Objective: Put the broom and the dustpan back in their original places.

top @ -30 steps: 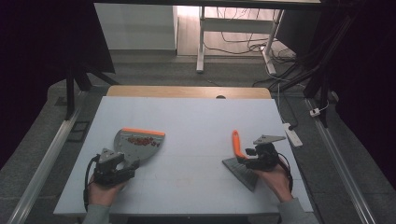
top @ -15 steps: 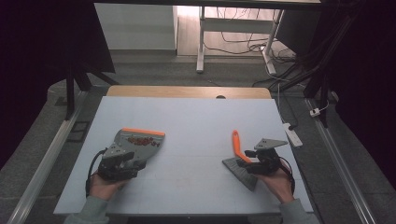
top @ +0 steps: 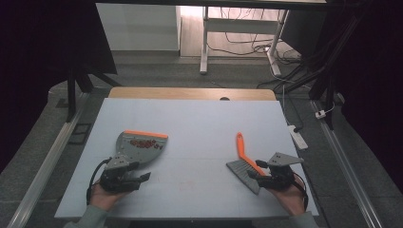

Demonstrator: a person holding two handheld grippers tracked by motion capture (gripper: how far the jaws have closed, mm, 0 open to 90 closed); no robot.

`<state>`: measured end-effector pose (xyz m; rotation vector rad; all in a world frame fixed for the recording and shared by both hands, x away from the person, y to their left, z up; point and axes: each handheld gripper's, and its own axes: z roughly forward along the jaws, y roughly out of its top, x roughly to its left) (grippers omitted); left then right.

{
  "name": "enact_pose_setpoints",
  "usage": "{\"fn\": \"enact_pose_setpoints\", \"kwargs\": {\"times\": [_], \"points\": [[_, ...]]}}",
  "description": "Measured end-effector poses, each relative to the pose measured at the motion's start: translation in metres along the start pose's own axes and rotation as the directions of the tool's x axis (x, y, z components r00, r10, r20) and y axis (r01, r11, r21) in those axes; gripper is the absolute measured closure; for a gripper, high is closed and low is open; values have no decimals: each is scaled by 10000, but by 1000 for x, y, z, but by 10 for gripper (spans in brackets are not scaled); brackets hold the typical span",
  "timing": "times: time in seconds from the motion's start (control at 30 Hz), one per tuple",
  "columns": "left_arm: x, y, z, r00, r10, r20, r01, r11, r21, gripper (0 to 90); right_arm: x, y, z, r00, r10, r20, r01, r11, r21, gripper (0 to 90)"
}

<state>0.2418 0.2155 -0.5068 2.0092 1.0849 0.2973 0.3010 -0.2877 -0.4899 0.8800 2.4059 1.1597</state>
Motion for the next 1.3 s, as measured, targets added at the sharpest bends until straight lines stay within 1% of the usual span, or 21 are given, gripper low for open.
{"fn": "enact_pose_setpoints", "kwargs": {"times": [0.13, 0.27, 0.43, 0.83, 1.07, 1.3], "points": [[-1, -3, -1, 10000, -15, -13, 15, 10000, 56, 360, 0, -7, -2, 9998, -182, -34, 182, 9998, -7, 446], [0, -3, 0, 10000, -44, -5, 44, 10000, 78, 360, -3, -7, -3, 9999, -13, -165, 9, 9998, -194, 446], [0, -3, 1, 10000, -66, -14, 66, 9999, 84, 359, -2, -5, -2, 9997, -130, -227, 125, 9996, -241, 446], [0, -2, 0, 9999, -112, -95, 112, 9999, 43, 359, -3, -4, -3, 9998, -182, -115, 179, 9996, -241, 446], [0, -2, 0, 9999, -134, -36, 134, 9999, 83, 358, -1, -3, -3, 9995, -315, -48, 314, 9992, -231, 446], [0, -2, 0, 9999, -137, -60, 137, 9999, 75, 356, 0, -2, -4, 9994, -340, -48, 339, 9991, -236, 446]]}}
